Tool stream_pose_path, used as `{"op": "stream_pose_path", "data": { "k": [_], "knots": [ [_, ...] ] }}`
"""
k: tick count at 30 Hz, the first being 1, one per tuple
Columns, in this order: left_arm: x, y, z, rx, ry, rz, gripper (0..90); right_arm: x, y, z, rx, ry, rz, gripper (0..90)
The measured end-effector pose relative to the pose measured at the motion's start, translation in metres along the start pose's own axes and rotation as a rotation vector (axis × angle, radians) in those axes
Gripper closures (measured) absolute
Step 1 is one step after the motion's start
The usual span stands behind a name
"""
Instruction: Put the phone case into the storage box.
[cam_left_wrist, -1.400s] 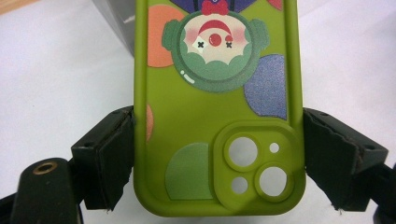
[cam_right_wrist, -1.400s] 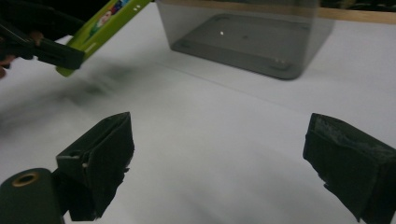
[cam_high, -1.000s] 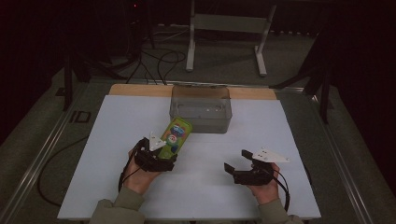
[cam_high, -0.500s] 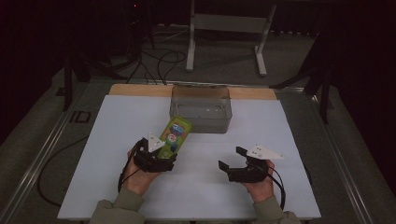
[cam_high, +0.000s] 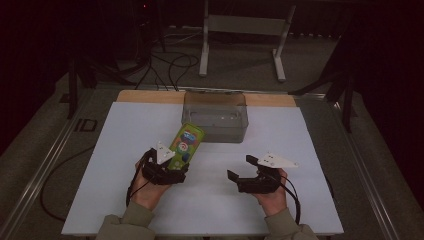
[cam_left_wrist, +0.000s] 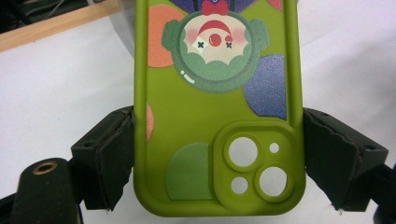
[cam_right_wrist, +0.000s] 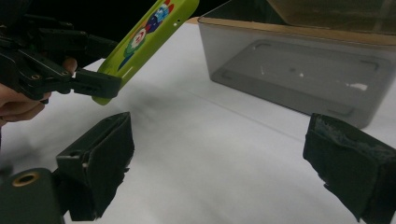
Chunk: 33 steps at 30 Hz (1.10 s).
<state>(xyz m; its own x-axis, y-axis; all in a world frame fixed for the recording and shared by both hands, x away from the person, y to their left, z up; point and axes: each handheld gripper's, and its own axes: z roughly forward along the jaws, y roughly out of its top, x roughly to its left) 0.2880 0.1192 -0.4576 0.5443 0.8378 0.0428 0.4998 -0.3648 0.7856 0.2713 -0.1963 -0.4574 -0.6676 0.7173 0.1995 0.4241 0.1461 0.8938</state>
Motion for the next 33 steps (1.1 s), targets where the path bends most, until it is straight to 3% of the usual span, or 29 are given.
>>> {"op": "stream_pose_path", "data": {
  "k": [30, 33],
  "knots": [
    [-0.005, 0.003, -0.004, -0.058, 0.001, -0.032, 16.3, 0.024, 0.025, 0.041, -0.001, 0.096, 0.052, 8.8],
    [-0.007, 0.003, -0.004, -0.062, 0.001, -0.031, 16.4, 0.025, 0.027, 0.047, -0.008, 0.110, 0.060, 12.9]
  ]
}}
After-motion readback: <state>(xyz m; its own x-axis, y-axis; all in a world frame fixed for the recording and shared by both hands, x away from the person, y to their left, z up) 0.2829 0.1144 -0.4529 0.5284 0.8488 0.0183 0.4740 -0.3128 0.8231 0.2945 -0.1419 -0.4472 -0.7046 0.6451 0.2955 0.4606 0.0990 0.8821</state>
